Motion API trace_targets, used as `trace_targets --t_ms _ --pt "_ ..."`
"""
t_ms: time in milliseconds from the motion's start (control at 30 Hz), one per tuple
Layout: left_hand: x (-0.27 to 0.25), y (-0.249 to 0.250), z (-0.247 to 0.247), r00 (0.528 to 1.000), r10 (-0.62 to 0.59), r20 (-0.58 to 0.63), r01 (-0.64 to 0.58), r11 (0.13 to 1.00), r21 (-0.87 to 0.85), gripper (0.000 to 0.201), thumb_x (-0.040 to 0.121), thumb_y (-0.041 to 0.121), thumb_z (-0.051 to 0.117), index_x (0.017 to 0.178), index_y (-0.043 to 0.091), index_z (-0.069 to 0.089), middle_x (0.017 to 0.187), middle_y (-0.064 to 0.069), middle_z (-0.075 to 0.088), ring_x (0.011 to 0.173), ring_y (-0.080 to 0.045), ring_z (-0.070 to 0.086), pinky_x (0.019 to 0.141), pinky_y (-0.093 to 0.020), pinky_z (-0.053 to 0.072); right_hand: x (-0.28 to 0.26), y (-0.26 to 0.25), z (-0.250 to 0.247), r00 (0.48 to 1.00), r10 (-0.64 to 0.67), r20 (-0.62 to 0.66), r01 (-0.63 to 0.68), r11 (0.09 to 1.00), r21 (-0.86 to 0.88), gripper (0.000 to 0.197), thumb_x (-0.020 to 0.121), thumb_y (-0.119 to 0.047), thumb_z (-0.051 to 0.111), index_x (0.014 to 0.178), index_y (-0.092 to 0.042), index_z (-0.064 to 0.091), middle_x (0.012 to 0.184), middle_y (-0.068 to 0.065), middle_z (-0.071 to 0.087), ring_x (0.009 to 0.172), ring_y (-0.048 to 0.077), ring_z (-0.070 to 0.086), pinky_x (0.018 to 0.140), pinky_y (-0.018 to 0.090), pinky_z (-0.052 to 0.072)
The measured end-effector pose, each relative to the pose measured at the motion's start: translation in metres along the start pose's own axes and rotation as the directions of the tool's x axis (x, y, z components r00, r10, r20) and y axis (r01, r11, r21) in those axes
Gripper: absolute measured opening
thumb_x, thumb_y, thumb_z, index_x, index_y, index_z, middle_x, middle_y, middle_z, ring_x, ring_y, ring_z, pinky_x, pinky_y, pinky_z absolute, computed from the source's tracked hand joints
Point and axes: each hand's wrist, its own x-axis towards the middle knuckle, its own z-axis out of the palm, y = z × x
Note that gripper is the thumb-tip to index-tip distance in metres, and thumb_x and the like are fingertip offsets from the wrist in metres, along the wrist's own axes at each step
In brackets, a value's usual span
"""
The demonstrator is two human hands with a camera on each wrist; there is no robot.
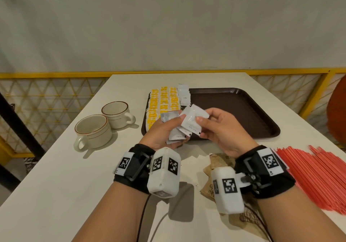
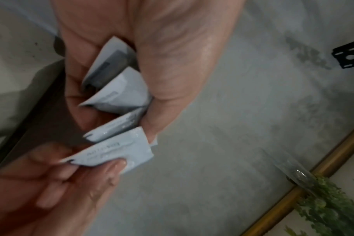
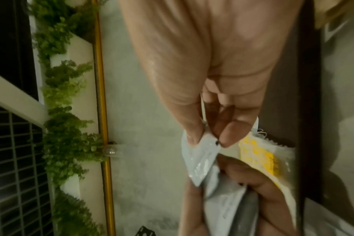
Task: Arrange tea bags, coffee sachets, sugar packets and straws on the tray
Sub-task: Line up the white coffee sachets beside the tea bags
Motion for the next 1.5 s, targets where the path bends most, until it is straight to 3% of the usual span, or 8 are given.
trace_targets --t_ms 167,267,367,633,833,1033,1300,1500 --pt "0.001 -0.002 0.003 0.978 -0.184 0.101 0.183 0.983 0.020 0.055 0.073 0.061 0.060 0.100 0.015 0.075 0.096 -0.015 0.066 0.085 -0.026 0.059 0.076 -0.036 0.044 0.001 0.002 -0.001 0.997 -0.063 0.042 0.068 0.990 -0.121 0.021 0.086 -0.001 0.065 0.106 -0.005 0.061 0.090 0.010 0.069 0.075 0.018 0.063 0.068 0.027 0.055" --pt "-0.002 -0.003 0.009 0.972 -0.198 0.130 0.206 0.977 -0.050 0.049 0.066 0.054 0.062 0.084 0.011 0.077 0.084 -0.012 0.068 0.078 -0.023 0.063 0.068 -0.032 0.051 0.001 0.003 0.004 0.992 -0.095 0.082 0.115 0.951 -0.287 0.024 0.084 -0.006 0.070 0.107 -0.009 0.066 0.090 0.010 0.066 0.066 0.014 0.059 0.061 0.021 0.051" --pt "-0.005 -0.003 0.009 0.973 -0.191 0.128 0.213 0.958 -0.192 0.040 0.068 0.042 0.066 0.094 0.012 0.067 0.081 -0.007 0.065 0.070 -0.017 0.063 0.058 -0.027 0.053 0.007 -0.002 0.008 0.983 -0.132 0.126 0.174 0.884 -0.434 0.040 0.080 -0.013 0.075 0.118 -0.020 0.064 0.115 0.002 0.065 0.098 0.013 0.063 0.083 0.029 0.052" --pt "0.001 0.000 0.000 0.986 -0.167 0.025 0.169 0.977 -0.134 0.069 0.060 0.066 0.074 0.112 0.020 0.072 0.115 -0.013 0.068 0.112 -0.028 0.062 0.102 -0.043 0.043 0.021 -0.022 0.040 0.889 0.082 0.451 0.433 0.171 -0.885 0.093 0.067 -0.042 0.083 0.141 -0.017 0.033 0.136 0.000 0.047 0.127 0.018 0.042 0.104 0.042 0.039" --pt "0.003 0.003 0.003 0.983 -0.172 -0.062 0.160 0.973 -0.163 0.063 0.071 0.073 0.053 0.092 0.017 0.072 0.099 -0.012 0.073 0.102 -0.027 0.066 0.106 -0.050 0.040 0.027 -0.025 0.039 0.845 0.053 0.532 0.485 0.344 -0.804 0.083 0.068 -0.020 0.085 0.137 -0.017 0.039 0.123 -0.006 0.053 0.107 0.006 0.050 0.085 0.009 0.040" --pt "0.008 0.005 0.003 0.975 -0.207 -0.082 0.195 0.973 -0.127 0.073 0.061 0.081 0.047 0.100 0.023 0.068 0.094 -0.011 0.074 0.097 -0.031 0.067 0.099 -0.059 0.042 0.033 -0.018 0.039 0.847 0.016 0.531 0.503 0.297 -0.812 0.076 0.068 -0.027 0.086 0.131 -0.017 0.046 0.120 -0.003 0.057 0.106 0.011 0.053 0.093 0.028 0.044" --pt "-0.003 -0.002 0.004 0.996 0.008 0.091 0.002 0.993 -0.115 0.034 0.069 0.022 0.079 0.100 0.018 0.067 0.094 -0.011 0.071 0.095 -0.027 0.066 0.093 -0.048 0.048 0.035 -0.028 0.032 0.836 0.011 0.548 0.524 0.279 -0.805 0.091 0.065 -0.031 0.086 0.142 -0.025 0.037 0.136 -0.007 0.047 0.127 0.012 0.039 0.106 0.034 0.038" --pt "-0.006 0.004 0.001 0.988 0.029 0.152 -0.019 0.997 -0.069 0.039 0.071 0.014 0.072 0.107 0.017 0.055 0.073 -0.004 0.063 0.066 -0.015 0.062 0.063 -0.030 0.056 0.029 -0.064 0.012 0.853 0.043 0.520 0.471 0.365 -0.803 0.053 0.078 -0.028 0.077 0.127 -0.027 0.057 0.129 -0.015 0.055 0.121 -0.004 0.047 0.104 0.016 0.034"
